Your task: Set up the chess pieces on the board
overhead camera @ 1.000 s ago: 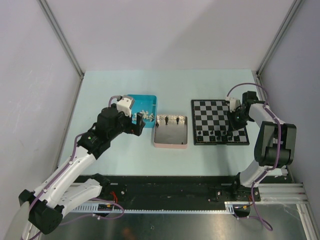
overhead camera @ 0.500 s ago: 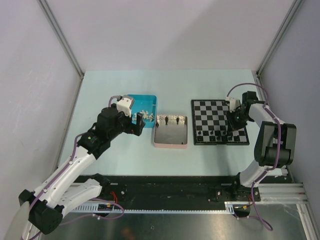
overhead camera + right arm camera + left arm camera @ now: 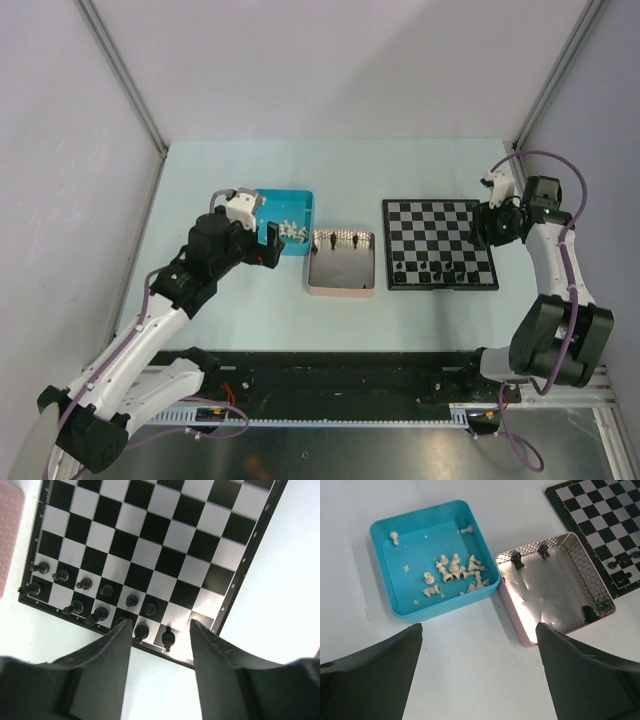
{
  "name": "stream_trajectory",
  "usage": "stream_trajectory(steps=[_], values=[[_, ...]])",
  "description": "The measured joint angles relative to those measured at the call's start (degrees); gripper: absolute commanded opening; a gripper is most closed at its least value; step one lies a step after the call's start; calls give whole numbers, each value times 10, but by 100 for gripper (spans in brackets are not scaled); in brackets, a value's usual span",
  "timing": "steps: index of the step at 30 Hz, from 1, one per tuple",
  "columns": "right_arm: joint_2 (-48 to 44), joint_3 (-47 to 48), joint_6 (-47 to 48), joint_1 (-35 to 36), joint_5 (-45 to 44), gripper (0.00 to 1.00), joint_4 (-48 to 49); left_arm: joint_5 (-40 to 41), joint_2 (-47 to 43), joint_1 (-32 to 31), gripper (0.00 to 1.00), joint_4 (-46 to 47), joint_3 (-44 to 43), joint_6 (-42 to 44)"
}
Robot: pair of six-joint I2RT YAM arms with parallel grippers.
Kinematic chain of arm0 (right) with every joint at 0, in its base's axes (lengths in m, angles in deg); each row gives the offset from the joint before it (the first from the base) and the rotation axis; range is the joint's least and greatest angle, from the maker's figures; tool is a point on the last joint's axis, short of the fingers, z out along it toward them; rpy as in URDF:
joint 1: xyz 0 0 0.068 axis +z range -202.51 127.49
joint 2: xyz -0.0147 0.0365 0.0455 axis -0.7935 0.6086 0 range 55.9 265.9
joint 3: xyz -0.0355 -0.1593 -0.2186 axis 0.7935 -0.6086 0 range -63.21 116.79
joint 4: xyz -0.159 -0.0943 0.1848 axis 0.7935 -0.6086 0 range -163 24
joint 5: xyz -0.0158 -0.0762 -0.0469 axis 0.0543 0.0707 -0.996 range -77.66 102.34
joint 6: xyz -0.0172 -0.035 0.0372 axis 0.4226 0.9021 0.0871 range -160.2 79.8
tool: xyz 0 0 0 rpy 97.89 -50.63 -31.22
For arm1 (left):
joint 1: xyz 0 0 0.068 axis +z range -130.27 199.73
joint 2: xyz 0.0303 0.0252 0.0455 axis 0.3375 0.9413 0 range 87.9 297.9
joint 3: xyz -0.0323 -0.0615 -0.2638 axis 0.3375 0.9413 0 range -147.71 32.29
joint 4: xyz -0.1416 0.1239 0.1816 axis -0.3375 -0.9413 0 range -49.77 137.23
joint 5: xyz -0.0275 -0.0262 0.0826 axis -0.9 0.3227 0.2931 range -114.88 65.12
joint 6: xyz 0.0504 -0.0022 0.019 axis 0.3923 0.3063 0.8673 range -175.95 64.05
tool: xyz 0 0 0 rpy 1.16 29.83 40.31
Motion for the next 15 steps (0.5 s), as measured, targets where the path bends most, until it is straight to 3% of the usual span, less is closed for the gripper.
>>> stream_trajectory(steps=[4, 12, 15], values=[[-55, 0, -8, -8, 48, 75, 23, 7, -14, 7, 100, 0, 0, -1], [-123, 0, -64, -11, 139, 87, 84, 4, -83, 30, 100, 1, 12, -11], [-138, 0, -105, -12, 163, 96, 116, 0, -121, 30, 99, 0, 20, -17]])
